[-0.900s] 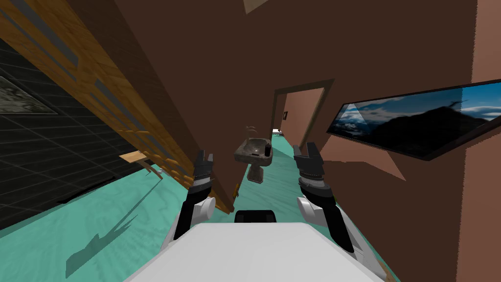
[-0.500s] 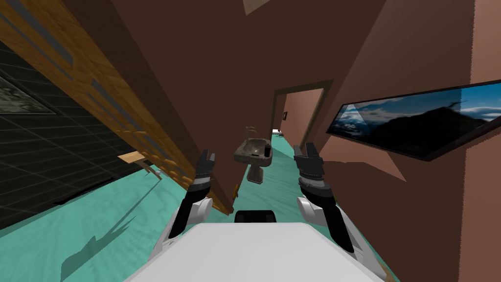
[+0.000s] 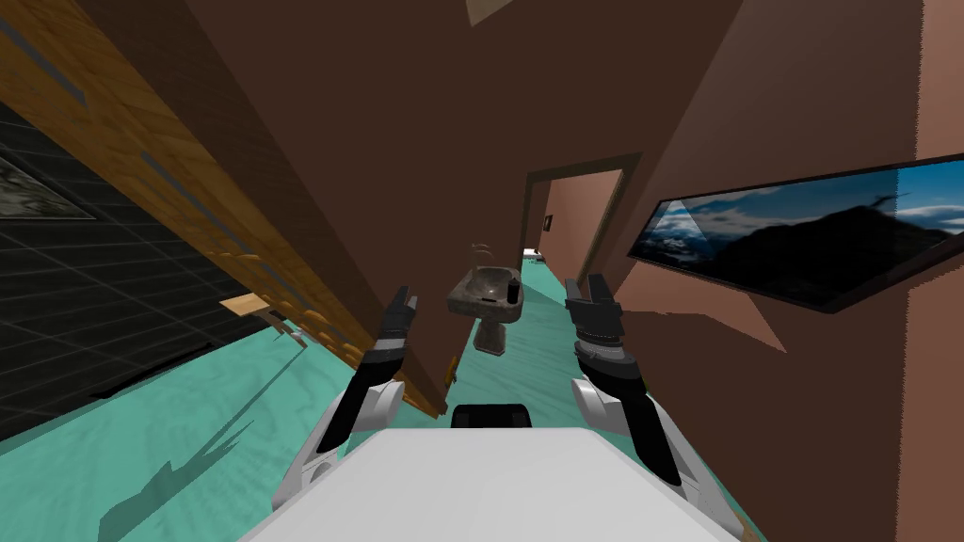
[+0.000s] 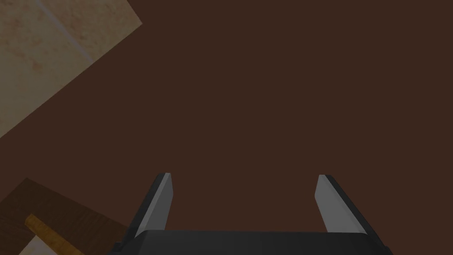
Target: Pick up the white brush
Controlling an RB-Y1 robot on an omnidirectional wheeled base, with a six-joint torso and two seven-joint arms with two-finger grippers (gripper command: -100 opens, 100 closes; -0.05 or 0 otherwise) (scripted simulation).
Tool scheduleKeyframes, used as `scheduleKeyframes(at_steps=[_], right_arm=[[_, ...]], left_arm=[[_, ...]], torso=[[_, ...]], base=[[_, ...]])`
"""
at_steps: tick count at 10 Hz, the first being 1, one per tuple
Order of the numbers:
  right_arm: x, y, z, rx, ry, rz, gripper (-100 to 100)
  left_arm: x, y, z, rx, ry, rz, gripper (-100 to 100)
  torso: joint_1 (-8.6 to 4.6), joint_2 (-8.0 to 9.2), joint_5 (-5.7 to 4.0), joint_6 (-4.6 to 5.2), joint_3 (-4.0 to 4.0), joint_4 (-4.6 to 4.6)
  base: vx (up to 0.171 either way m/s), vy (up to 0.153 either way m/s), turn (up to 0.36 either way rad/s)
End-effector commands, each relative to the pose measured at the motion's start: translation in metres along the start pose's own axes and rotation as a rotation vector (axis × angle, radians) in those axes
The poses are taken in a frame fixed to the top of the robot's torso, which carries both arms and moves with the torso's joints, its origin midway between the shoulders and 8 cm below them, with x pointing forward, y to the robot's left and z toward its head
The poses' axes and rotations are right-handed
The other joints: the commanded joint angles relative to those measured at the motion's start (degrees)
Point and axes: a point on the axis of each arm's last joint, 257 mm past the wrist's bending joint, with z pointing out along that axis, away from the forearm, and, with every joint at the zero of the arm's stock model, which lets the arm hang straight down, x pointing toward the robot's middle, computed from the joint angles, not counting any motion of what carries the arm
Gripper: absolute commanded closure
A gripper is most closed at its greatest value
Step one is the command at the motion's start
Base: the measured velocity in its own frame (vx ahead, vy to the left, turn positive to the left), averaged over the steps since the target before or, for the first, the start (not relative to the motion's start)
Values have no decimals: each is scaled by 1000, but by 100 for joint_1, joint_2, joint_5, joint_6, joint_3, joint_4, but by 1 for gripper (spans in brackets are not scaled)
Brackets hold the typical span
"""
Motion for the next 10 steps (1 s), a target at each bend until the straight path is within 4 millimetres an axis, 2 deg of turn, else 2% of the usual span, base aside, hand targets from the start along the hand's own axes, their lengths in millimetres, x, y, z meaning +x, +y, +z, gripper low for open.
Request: scheduleKeyframes(at_steps=[1, 10], right_arm=[[0, 0, 0, 0, 0, 0, 0], [0, 0, 0, 0, 0, 0, 0]], left_arm=[[3, 7, 3, -33, 19, 12, -100], [12, 42, 6, -202, 72, 49, -100]], torso=[[0, 0, 0, 0, 0, 0], [-2, -6, 0, 0, -3, -1]], base=[[41, -22, -13], [47, -27, -9]])
